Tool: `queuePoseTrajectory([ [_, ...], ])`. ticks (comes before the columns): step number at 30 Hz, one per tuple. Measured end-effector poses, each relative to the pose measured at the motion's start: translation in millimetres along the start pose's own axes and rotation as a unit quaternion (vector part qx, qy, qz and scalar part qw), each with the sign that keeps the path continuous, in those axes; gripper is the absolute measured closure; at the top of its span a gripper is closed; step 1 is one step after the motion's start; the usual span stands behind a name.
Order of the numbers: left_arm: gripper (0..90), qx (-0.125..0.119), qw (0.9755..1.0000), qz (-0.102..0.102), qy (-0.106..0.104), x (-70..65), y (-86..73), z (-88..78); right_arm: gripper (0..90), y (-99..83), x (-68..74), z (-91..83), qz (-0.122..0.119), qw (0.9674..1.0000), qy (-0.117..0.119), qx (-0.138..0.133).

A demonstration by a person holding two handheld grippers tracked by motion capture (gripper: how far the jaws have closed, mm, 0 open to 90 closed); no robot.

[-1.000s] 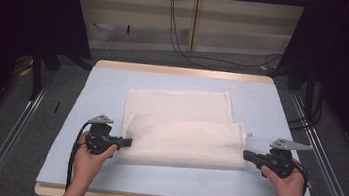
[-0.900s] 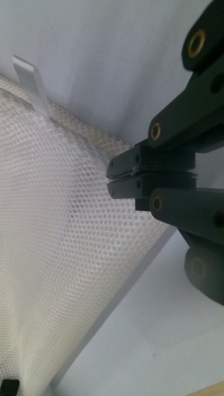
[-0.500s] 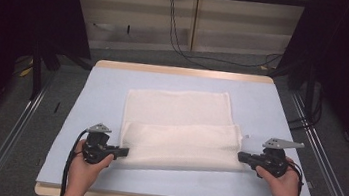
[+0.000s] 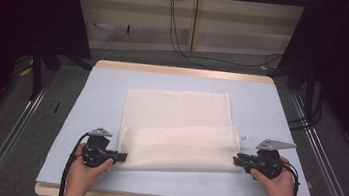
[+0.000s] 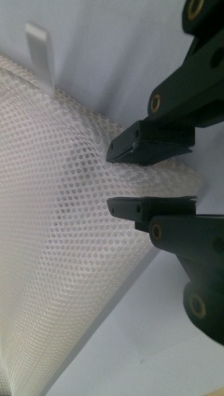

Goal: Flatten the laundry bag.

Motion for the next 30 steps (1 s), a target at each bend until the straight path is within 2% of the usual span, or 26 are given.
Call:
queuePoseTrajectory([
  [5, 82.2, 0.003, 0.9999, 0.002, 0.011, 1.0, -1.2, 6.6, 69.3, -4.0, 0.9, 6.1, -0.004, 0.9999, -0.006, 0.015],
  [6, 82.2, -0.003, 0.9999, -0.005, 0.015, 1.6, 0.0, 8.7, 70.2, -3.8, 1.0, 7.6, -0.008, 0.9998, -0.007, 0.016],
  [11, 82.3, -0.003, 0.9996, 0.003, 0.027, 4.7, 3.5, 12.1, 75.8, 0.3, -0.4, 17.6, -0.026, 0.9991, -0.025, 0.024],
  [13, 82.3, -0.008, 0.9995, -0.001, 0.031, 6.8, 7.3, 15.3, 77.0, 3.5, -2.1, 22.6, -0.037, 0.9987, -0.027, 0.025],
  [18, 82.3, -0.014, 0.9991, 0.0, 0.039, 19.8, 19.4, 23.9, 77.7, 13.0, -11.4, 35.5, -0.039, 0.9986, -0.034, 0.011],
  [22, 82.4, -0.021, 0.9988, -0.014, 0.042, 26.8, 27.9, 31.0, 80.4, 18.6, -16.6, 42.3, -0.03, 0.9988, -0.039, 0.004],
  [25, 82.5, -0.021, 0.9985, -0.012, 0.048, 33.0, 33.3, 34.7, 81.4, 21.5, -21.1, 46.1, -0.024, 0.999, -0.039, 0.001],
  [26, 82.5, -0.029, 0.9979, -0.019, 0.054, 35.4, 36.4, 37.7, 81.4, 22.9, -22.5, 47.3, -0.022, 0.9989, -0.041, -0.003],
  [30, 82.8, -0.03, 0.9977, -0.028, 0.053, 41.1, 42.9, 43.7, 81.5, 29.5, -30.2, 56.6, -0.017, 0.9983, -0.055, -0.011],
])
Point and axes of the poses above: each handheld gripper's, and its own axes: z roughly forward along the jaws, y roughly out of its top, x roughly to its left, the point moved 7 cm from there along z, roughly forward along the jaws, and after that the axes turned 9 degrees about -x, right-handed, at the moved point
